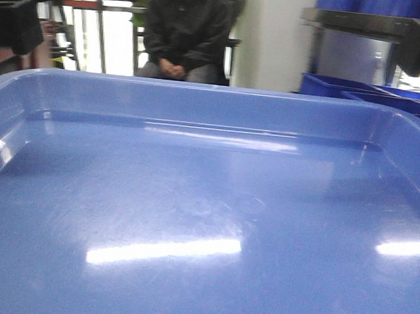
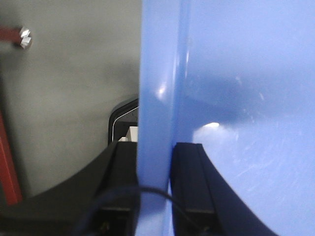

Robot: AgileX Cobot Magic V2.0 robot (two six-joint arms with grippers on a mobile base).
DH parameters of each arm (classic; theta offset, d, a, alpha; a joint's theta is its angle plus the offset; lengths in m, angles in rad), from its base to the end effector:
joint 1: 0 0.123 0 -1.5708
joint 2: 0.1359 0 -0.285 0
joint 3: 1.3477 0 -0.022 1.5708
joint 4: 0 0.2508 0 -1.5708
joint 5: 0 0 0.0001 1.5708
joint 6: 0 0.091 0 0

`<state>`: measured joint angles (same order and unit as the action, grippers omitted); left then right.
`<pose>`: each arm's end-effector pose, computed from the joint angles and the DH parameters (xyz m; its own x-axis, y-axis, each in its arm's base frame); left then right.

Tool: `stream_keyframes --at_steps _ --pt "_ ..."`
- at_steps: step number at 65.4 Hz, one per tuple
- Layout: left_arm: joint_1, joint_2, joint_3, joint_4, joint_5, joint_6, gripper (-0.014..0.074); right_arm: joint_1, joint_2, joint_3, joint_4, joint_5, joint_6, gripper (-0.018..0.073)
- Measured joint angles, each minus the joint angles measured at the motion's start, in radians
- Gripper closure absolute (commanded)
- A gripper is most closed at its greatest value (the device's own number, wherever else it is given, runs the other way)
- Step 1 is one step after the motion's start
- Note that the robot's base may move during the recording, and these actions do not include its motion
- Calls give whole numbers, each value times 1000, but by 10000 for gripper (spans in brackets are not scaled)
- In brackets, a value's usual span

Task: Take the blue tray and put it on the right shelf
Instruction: 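Carry the tray in both grippers as the base drives to the shelf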

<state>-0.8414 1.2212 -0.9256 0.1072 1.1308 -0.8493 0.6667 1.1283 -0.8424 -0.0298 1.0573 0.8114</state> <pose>0.1468 -0.1510 0.2830 -0.9734 0.0140 -0.2286 0.0381 0.9941 -0.1014 0.1526 0.1170 0.2802 -0.9599 0.1543 -0.2342 0.1066 0.9731 0.2043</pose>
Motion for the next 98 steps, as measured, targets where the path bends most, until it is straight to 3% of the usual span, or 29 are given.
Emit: stream_keyframes --at_steps 98 --pt "0 0 0 0 2 0 541 0 0 0 0 0 0 400"
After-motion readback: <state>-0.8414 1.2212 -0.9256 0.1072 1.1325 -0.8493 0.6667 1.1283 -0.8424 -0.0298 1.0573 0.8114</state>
